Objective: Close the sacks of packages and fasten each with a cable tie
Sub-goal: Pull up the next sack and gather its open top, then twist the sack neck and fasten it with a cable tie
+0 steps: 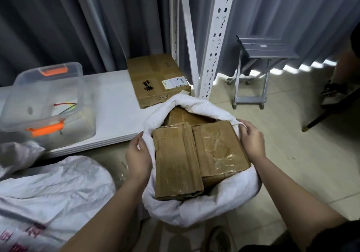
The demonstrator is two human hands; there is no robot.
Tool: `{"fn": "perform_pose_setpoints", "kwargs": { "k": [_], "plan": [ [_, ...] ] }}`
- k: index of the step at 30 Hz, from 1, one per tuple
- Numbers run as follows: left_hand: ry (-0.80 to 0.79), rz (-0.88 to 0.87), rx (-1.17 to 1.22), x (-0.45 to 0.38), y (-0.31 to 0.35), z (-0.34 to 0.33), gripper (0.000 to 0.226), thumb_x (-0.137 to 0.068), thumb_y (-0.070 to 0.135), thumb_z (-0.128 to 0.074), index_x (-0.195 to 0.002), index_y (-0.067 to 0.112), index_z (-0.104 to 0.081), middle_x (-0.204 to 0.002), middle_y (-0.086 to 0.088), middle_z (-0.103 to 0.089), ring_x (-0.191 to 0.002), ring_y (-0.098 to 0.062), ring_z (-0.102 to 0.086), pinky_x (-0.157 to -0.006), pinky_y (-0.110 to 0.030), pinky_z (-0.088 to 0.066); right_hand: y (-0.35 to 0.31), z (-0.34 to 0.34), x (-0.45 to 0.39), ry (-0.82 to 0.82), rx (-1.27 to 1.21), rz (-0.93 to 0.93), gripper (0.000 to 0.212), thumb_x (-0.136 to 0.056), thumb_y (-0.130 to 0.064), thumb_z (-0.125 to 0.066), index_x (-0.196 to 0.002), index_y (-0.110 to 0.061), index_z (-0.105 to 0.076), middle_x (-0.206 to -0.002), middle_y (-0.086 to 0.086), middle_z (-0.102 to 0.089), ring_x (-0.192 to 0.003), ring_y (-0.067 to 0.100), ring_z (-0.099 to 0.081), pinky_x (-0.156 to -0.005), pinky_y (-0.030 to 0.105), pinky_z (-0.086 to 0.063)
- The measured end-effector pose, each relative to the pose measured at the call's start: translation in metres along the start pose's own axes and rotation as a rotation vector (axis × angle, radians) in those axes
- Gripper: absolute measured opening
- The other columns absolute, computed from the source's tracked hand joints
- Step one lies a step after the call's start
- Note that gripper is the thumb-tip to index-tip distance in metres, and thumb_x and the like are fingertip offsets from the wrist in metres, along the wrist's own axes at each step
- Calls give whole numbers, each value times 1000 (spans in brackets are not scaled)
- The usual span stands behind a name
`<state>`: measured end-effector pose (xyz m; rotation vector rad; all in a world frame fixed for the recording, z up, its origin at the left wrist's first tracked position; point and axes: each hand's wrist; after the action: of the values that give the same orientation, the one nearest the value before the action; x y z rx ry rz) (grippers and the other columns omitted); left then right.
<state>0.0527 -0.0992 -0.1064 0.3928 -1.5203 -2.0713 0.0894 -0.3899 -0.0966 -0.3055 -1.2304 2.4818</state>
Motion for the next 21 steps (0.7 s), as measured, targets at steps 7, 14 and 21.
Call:
{"fn": "perform_pose_setpoints", "kwargs": {
  "k": [7,14,21],
  "plan": [
    [46,-43,-48,-13,-17,-2,34,-100,22,-38,-124,16,-61,-125,-6,-62,-116,-22,-54,-99,-22,-34,7,-16,16,41,-11,-42,32,-101,-19,-42,-126,-21,-61,-119,15,-65,-109,34,-57,-75,28,-33],
    [-306,-50,-262,-19,-15,20,41,-101,30,-32,-142,24,-37,-141,-11,-46,-125,-31,-46,-107,-39,-35,3,-4,20,-170,108,-58,40,-102,-30,-33,-140,-27,-43,-137,11,-52,-123,31,-48,-93,36,-37],
    [-367,-107,-653,-17,34,54,54,-96,36,-43,-143,12,-32,-137,-19,-46,-123,-35,-48,-98,-39,-39,-49,28,19,-188,545,75,43,-97,-35,-36,-134,-17,-49,-136,16,-46,-121,36,-46,-94,43,-40]
  ]
}}
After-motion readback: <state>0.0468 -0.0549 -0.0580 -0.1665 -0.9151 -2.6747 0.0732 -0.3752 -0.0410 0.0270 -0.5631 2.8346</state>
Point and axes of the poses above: each hand's wrist, its own x-axis away from the middle knuckle, its own z-axis out of the back of the hand, y = z × x
